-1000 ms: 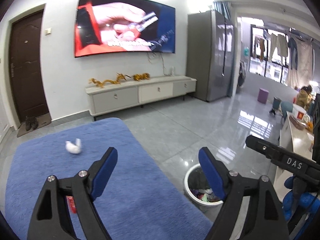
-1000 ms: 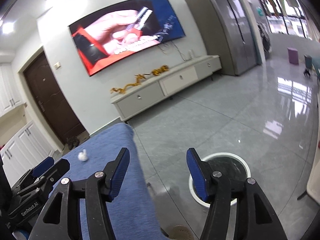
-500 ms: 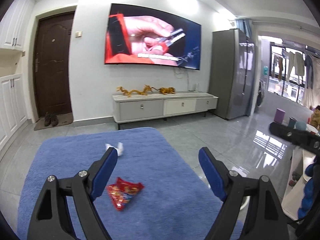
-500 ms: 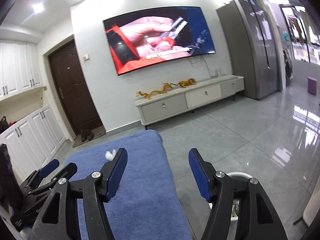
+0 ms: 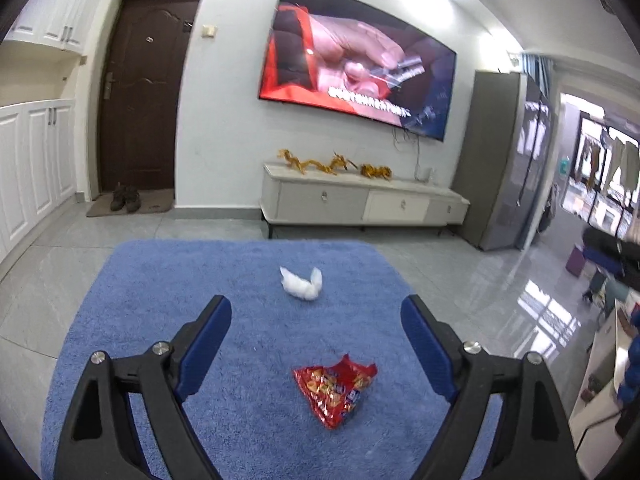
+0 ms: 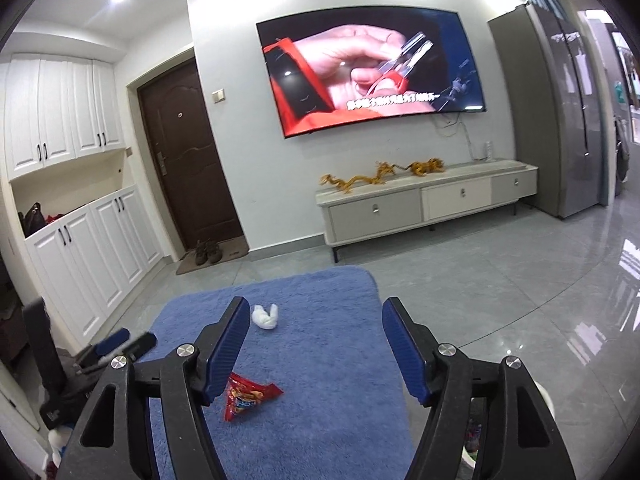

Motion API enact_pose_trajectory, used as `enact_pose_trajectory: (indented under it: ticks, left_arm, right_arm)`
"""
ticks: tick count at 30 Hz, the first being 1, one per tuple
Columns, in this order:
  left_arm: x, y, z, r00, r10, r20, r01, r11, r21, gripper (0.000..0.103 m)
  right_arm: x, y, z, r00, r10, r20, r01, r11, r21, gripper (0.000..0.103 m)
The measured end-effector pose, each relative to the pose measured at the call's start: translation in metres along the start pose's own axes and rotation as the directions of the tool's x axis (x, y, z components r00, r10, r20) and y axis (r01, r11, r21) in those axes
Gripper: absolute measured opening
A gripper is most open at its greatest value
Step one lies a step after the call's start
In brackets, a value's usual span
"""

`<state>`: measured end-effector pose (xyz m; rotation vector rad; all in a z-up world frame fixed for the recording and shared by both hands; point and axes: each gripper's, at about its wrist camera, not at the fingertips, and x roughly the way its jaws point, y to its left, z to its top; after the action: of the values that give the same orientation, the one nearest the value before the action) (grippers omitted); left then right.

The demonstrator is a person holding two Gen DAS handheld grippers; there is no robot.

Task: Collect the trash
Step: 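Grasp the small red snack wrapper with the left tool while the right grasps the white tissue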

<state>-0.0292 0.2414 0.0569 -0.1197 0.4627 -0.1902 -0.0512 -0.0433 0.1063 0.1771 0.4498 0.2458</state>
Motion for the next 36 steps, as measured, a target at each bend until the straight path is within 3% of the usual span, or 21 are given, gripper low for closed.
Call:
enact_pose_trajectory:
  ticks: [3,11,18,20,22,25,28,31,36]
  left_arm:
    - [0.02,-0.006,-0.014,0.997,-0.046,-0.07,0.049,0.998,0.045,0.086]
    - [0.069,-0.035,-0.049,0.978,-0.068,-0.199,0.106,0.978,0.182,0.086]
    - [0.109,-0.033,-0.061,0.955,-0.084,-0.285,0.15,0.965,0.215,0.086]
    - [0.122,-0.031,-0.065,0.946,-0.082,-0.315,0.154,0.965,0.212,0.078]
    - [0.133,-0.029,-0.071,0.933,-0.069,-0.352,0.149,0.967,0.206,0.048]
    - [0.149,-0.016,-0.077,0.912,-0.084,-0.402,0.149,0.98,0.134,0.034]
    - [0.145,-0.001,-0.074,0.922,-0.104,-0.372,0.138,0.988,0.065,0.02]
    - [0.145,0.02,-0.071,0.926,-0.137,-0.351,0.128,0.991,-0.049,0.018]
    - [0.143,0.038,-0.069,0.937,-0.137,-0.32,0.097,0.986,-0.139,0.017]
  right_arm:
    - [0.015,0.001,-0.002,1.0,0.016,-0.027,-0.016,1.0,-0.006,0.067]
    - [0.066,0.008,0.004,0.994,0.055,-0.097,-0.058,0.998,-0.023,0.069]
    - [0.125,0.008,0.004,0.983,0.08,-0.167,-0.085,0.996,-0.019,0.07]
    - [0.143,0.009,0.001,0.978,0.085,-0.189,-0.091,0.996,-0.02,0.07]
    - [0.162,0.01,-0.003,0.972,0.098,-0.212,-0.104,0.994,-0.017,0.07]
    - [0.192,0.015,-0.01,0.962,0.111,-0.25,-0.121,0.992,-0.025,0.07]
    - [0.225,0.021,-0.019,0.947,0.135,-0.293,-0.151,0.988,-0.03,0.07]
    - [0.255,0.026,-0.026,0.933,0.154,-0.324,-0.173,0.984,-0.032,0.07]
    - [0.298,0.036,-0.04,0.908,0.188,-0.374,-0.213,0.977,-0.026,0.07]
